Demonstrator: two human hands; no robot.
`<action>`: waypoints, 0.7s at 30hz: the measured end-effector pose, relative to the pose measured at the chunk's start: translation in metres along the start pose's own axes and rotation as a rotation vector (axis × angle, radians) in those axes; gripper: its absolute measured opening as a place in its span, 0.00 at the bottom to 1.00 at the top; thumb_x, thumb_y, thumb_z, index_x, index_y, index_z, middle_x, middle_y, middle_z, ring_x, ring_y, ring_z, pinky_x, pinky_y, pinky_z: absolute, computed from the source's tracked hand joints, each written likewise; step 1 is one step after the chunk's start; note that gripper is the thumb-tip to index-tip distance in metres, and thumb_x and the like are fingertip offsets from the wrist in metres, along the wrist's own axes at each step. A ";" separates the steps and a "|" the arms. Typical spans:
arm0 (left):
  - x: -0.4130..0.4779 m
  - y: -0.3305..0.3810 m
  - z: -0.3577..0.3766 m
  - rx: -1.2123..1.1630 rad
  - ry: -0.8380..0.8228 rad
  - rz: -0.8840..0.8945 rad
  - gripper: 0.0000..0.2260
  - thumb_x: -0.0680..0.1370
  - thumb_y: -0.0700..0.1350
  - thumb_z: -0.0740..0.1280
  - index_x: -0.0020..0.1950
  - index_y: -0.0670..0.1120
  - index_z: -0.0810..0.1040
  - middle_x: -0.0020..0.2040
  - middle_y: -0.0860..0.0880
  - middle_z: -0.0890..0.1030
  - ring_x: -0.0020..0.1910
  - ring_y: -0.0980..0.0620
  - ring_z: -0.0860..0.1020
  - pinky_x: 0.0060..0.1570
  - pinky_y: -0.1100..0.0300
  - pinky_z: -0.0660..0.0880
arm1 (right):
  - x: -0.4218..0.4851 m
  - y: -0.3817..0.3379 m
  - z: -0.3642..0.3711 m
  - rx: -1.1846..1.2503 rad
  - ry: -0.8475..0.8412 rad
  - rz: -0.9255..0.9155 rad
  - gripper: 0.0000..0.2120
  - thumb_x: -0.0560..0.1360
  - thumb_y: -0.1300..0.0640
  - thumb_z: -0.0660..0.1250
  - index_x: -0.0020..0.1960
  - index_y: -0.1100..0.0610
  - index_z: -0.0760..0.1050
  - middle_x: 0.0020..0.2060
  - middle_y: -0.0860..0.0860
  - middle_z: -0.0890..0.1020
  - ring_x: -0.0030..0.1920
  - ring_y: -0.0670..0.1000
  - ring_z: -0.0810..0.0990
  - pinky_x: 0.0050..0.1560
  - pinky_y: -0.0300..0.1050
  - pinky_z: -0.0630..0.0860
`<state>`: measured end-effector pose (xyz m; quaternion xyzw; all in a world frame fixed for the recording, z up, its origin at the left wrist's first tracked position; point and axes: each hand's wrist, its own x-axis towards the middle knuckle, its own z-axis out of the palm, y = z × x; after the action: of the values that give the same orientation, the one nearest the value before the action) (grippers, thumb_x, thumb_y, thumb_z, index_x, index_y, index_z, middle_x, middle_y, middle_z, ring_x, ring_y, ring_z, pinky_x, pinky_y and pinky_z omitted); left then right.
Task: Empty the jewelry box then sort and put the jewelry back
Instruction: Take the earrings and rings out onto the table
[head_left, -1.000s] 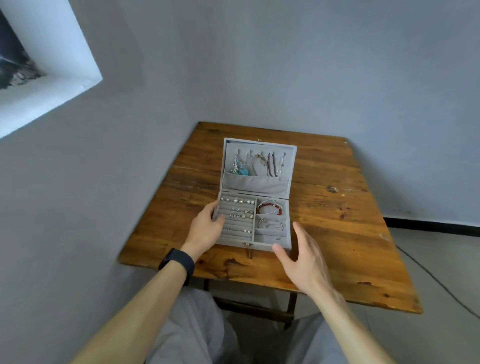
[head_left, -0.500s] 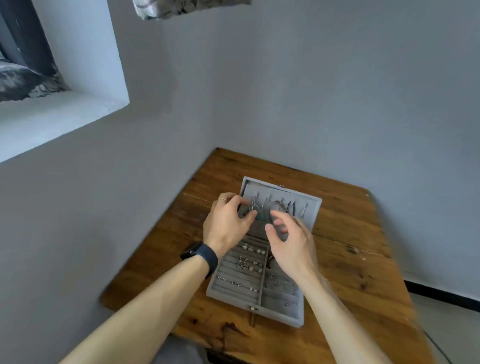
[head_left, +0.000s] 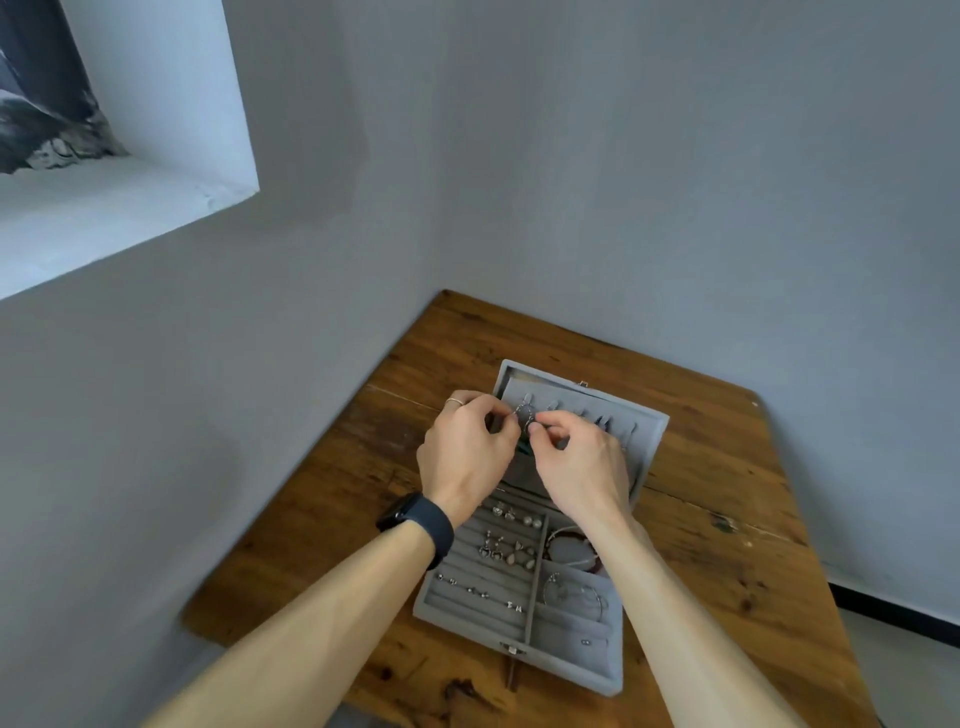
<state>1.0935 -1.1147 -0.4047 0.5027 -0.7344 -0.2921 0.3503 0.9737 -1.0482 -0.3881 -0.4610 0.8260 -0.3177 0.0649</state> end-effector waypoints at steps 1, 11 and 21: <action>0.000 -0.002 0.000 -0.033 -0.003 0.002 0.07 0.78 0.55 0.66 0.52 0.56 0.82 0.58 0.59 0.76 0.50 0.55 0.79 0.45 0.56 0.77 | 0.000 -0.001 0.000 -0.010 0.002 0.014 0.11 0.80 0.45 0.65 0.59 0.45 0.81 0.50 0.42 0.85 0.52 0.48 0.82 0.48 0.42 0.77; 0.007 -0.008 -0.004 -0.103 -0.065 0.033 0.06 0.79 0.54 0.67 0.52 0.57 0.82 0.48 0.57 0.80 0.47 0.57 0.78 0.46 0.53 0.80 | 0.008 -0.018 0.005 -0.004 0.033 0.094 0.11 0.79 0.40 0.64 0.51 0.43 0.82 0.44 0.39 0.85 0.47 0.46 0.81 0.36 0.38 0.70; 0.015 0.002 -0.012 -0.132 -0.057 0.051 0.07 0.80 0.56 0.67 0.54 0.57 0.83 0.47 0.59 0.83 0.48 0.58 0.80 0.47 0.56 0.80 | 0.012 -0.027 -0.006 0.100 0.167 0.011 0.07 0.80 0.47 0.66 0.48 0.46 0.82 0.40 0.39 0.81 0.41 0.42 0.77 0.32 0.33 0.64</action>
<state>1.0990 -1.1291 -0.3930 0.4512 -0.7358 -0.3450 0.3688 0.9840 -1.0648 -0.3653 -0.4245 0.8141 -0.3957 0.0205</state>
